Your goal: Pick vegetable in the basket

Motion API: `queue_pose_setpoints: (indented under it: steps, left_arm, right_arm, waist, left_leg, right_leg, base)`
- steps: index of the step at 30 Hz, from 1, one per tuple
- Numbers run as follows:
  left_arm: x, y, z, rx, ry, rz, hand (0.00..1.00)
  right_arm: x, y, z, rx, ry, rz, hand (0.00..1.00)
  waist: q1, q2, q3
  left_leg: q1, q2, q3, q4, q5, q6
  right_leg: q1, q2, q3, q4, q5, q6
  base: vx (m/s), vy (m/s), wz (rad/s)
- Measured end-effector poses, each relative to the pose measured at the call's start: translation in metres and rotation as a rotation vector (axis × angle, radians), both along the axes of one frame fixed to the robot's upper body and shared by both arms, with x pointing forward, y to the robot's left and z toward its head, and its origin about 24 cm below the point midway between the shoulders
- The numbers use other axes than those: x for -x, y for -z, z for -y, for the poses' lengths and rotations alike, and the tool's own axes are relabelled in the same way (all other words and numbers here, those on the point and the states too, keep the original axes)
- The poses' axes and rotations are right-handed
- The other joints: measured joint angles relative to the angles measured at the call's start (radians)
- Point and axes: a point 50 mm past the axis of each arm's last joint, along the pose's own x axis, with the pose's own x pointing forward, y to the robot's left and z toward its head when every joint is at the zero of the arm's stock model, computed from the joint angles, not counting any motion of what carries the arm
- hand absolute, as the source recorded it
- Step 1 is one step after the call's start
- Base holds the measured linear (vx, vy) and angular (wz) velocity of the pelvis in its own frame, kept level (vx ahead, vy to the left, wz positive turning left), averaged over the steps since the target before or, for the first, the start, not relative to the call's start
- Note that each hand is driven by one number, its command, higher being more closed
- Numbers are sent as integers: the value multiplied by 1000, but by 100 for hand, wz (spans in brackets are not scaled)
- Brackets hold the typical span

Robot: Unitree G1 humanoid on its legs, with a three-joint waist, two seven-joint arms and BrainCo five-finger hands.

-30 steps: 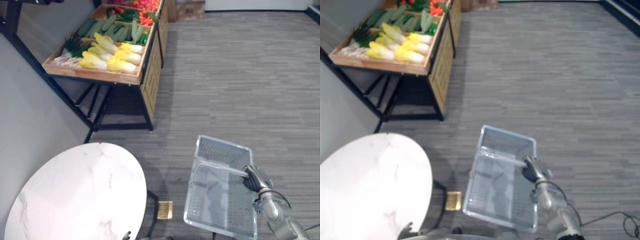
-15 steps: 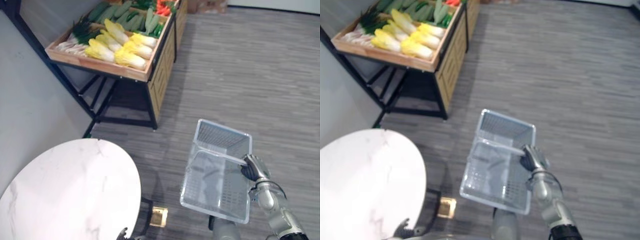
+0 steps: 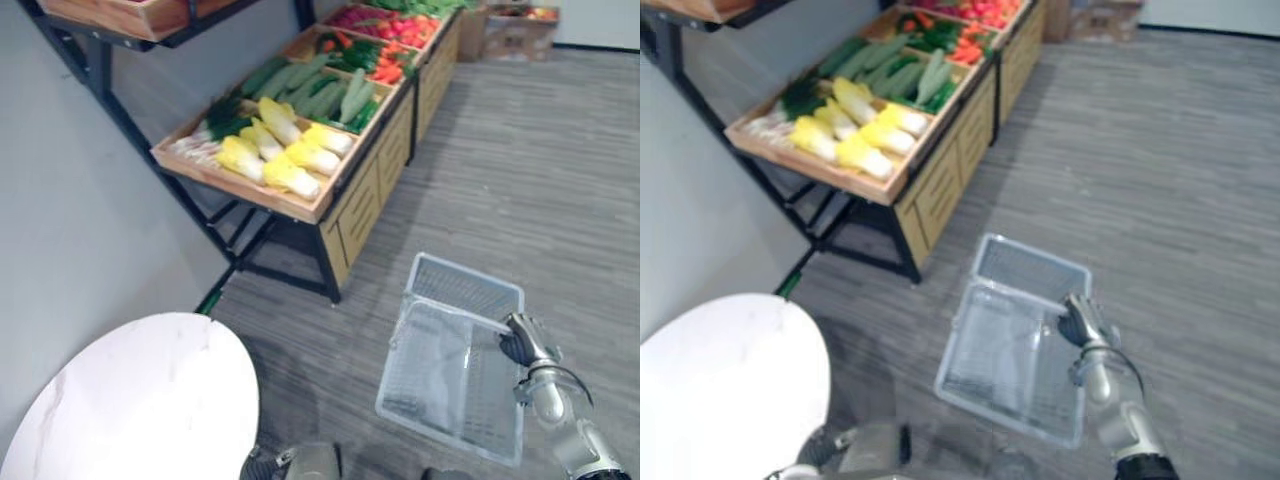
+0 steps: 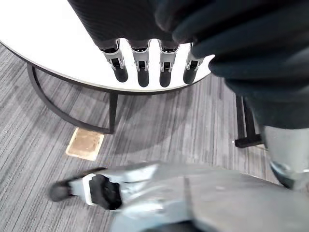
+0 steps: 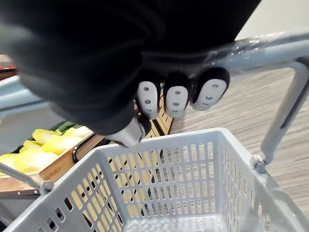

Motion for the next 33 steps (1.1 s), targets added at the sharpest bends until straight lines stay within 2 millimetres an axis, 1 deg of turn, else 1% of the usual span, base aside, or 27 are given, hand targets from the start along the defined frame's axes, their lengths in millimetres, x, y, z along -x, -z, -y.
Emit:
queue_pose_setpoints:
  steps: [1, 2, 3, 4, 5, 6, 7, 8, 9, 11, 12, 13, 15, 16, 18, 19, 21, 22, 23, 25, 27, 28, 29, 30, 31, 32, 33]
  left_arm:
    - [4, 1, 1, 0, 6, -12, 0]
    - [14, 3, 2, 1, 14, -40, 0]
    - [18, 4, 3, 5, 12, -52, 0]
    - [29, 5, 6, 11, 8, -80, 0]
    - [46, 8, 6, 11, 1, -140, 0]
    - [49, 9, 6, 10, -3, -150, 0]
    - [57, 10, 5, 19, -38, -173, 0]
    - [58, 9, 1, 18, -77, -174, 0]
    - [59, 9, 1, 17, -79, -175, 0]
    - [62, 8, -7, -3, -77, -190, 0]
    - [64, 9, -9, -8, -72, -204, 0]
    - [63, 9, -7, -8, -55, -208, 0]
    - [55, 7, -9, -18, -34, -182, 0]
    - [52, 7, -11, -27, -18, -177, 0]
    - [46, 6, -13, -30, -27, -158, 0]
    - [33, 5, -13, -34, -20, -129, 0]
    - [28, 4, -12, -38, -22, -110, 0]
    - [27, 3, -12, -38, -21, -102, 0]
    - [27, 3, -12, -38, -22, -102, 0]
    - [28, 3, -14, -43, -19, -102, 0]
    - [32, 3, -19, -59, -27, -111, 0]
    - [33, 2, -22, -67, -27, -116, 0]
    - [35, 3, -23, -68, -39, -131, 0]
    - [38, 7, -9, -44, -90, -135, 0]
    - [39, 7, -7, -38, -104, -131, 0]
    - [40, 7, -6, -36, -123, -126, 0]
    - [40, 7, -6, -31, -164, -114, 0]
  right_arm:
    - [-1, 0, -1, -1, -4, 2, 100]
    - [-2, -1, -4, -3, -17, 6, 100]
    - [-3, -1, -5, -3, -24, 7, 100]
    - [-3, -1, -7, -3, -36, 5, 100]
    - [-5, 5, -15, -11, -62, -15, 100]
    - [-5, 6, -18, -12, -72, -21, 100]
    - [-9, 8, -27, -11, -111, -31, 100]
    - [-11, 6, -30, -9, -128, -24, 100]
    - [-11, 7, -32, -13, -134, -26, 100]
    - [-12, 9, -42, -30, -161, -31, 100]
    - [-11, 13, -51, -42, -189, -50, 100]
    - [-10, 16, -58, -58, -219, -64, 100]
    - [-10, 15, -64, -73, -240, -52, 100]
    - [-10, 11, -66, -76, -260, -33, 100]
    - [-11, 7, -66, -71, -262, -12, 100]
    - [-12, 6, -59, -54, -224, -17, 100]
    - [-13, 7, -52, -33, -195, -23, 100]
    - [-13, 7, -48, -25, -181, -27, 100]
    - [-12, 7, -45, -18, -167, -28, 100]
    - [-10, 7, -39, -17, -140, -28, 100]
    - [-6, 7, -39, -19, -139, -26, 100]
    - [-5, 7, -39, -21, -141, -27, 100]
    - [-5, 7, -36, -11, -135, -33, 100]
    - [-3, 8, -28, 23, -124, -52, 100]
    - [-4, 7, -27, 32, -125, -51, 100]
    - [-5, 5, -24, 44, -121, -50, 100]
    - [-6, 3, -18, 58, -107, -47, 100]
  waist:
    - [3, 1, 0]
    - [5, 6, -3]
    - [6, 13, -7]
    - [16, 37, -16]
    - [33, 41, -21]
    - [37, 29, -22]
    - [48, -2, -30]
    - [48, -17, -31]
    - [48, -28, -30]
    - [44, -60, -22]
    - [33, -67, -17]
    - [17, -66, -17]
    - [12, -59, -17]
    - [-8, -58, -18]
    - [-35, -55, -18]
    - [-34, -48, -13]
    - [-34, -45, -11]
    - [-35, -45, -11]
    - [-33, -46, -12]
    - [-32, -55, -17]
    - [-27, -67, -25]
    - [-26, -75, -30]
    - [-25, -55, -34]
    - [-24, -4, -59]
    - [-22, 12, -73]
    - [-23, 3, -76]
    - [-27, 0, -77]
  left_leg:
    - [-1, -19, 4, -96, 3, -1]
    - [10, -50, -5, -334, 43, -8]
    - [17, -55, -12, -460, 82, -17]
    - [6, -37, -40, -587, 113, -26]
    - [4, -29, -31, -538, 218, -4]
    - [4, -36, -28, -528, 221, 1]
    - [0, -56, -3, -490, 181, 33]
    - [19, -84, 5, -476, 143, 60]
    - [45, -100, 13, -494, 134, 71]
    - [134, -146, 33, -543, 108, 88]
    - [222, -163, 32, -589, 89, 96]
    - [305, -164, 19, -622, 70, 108]
    - [374, -159, -13, -626, 49, 133]
    - [423, -153, -40, -632, 41, 139]
    - [468, -143, -98, -649, 39, 140]
    - [493, -126, -138, -650, 38, 138]
    - [509, -104, -176, -647, 33, 129]
    - [522, -91, -198, -644, 22, 111]
    - [526, -73, -228, -622, -7, 67]
    - [522, -45, -274, -572, -80, 30]
    - [522, -7, -322, -505, -192, -27]
    - [522, 4, -338, -491, -222, -48]
    - [518, 47, -374, -450, -260, -82]
    - [456, 108, -425, -376, -227, -74]
    - [427, 119, -436, -341, -188, -67]
    - [379, 128, -440, -294, -116, -59]
    - [322, 149, -390, -237, -1, -24]
  right_leg:
    - [13, 1, -1, -10, -5, 7]
    - [40, 6, -1, -35, -15, 15]
    - [57, 16, 0, -56, -20, 16]
    - [88, 49, 12, -94, -30, 28]
    - [131, 54, 51, -108, -56, 38]
    - [135, 46, 58, -105, -60, 33]
    - [117, 18, 118, -55, -70, 14]
    - [42, -31, 199, 120, -56, 25]
    - [7, -50, 231, 218, -54, 31]
    - [-110, -104, 313, 521, 32, 142]
    - [-178, -114, 365, 706, 230, 181]
    - [-234, -109, 373, 876, 279, 168]
    - [-314, -103, 339, 1024, 220, 81]
    - [-352, -112, 286, 1041, 182, 28]
    - [-399, -141, 209, 968, 131, 13]
    - [-426, -150, 189, 830, 107, 15]
    - [-431, -146, 207, 648, 110, 24]
    - [-429, -146, 233, 540, 118, 36]
    - [-428, -149, 311, 365, 137, 65]
    - [-426, -161, 406, 223, 151, 74]
    - [-415, -187, 464, 162, 158, 98]
    - [-408, -193, 460, 163, 157, 102]
    - [-405, -187, 413, 220, 146, 249]
    - [-402, -138, 338, 269, 101, 198]
    - [-402, -127, 314, 288, 90, 182]
    - [-400, -122, 279, 317, 63, 153]
    - [-381, -124, 223, 332, 35, 115]
  base:
    - [326, 73, -4]
    - [293, 73, -6]
    - [393, 120, -17]
    - [521, 195, -39]
    - [441, 172, -41]
    - [558, 178, -47]
    - [469, 161, -23]
    - [560, 211, -20]
    - [460, 219, -1]
    - [415, 157, -2]
    - [486, 138, 6]
    - [582, 146, 14]
    - [479, 58, 33]
    - [490, -38, 79]
    - [531, -92, 97]
    - [446, -123, 86]
    - [380, -156, 74]
    - [503, -346, 73]
    - [501, -395, 71]
    - [363, -380, 68]
    - [393, -550, 68]
    - [436, -793, 77]
    - [401, -770, 90]
    - [385, -754, 89]
    - [244, -454, 84]
    - [236, -496, 84]
    - [279, -594, 109]
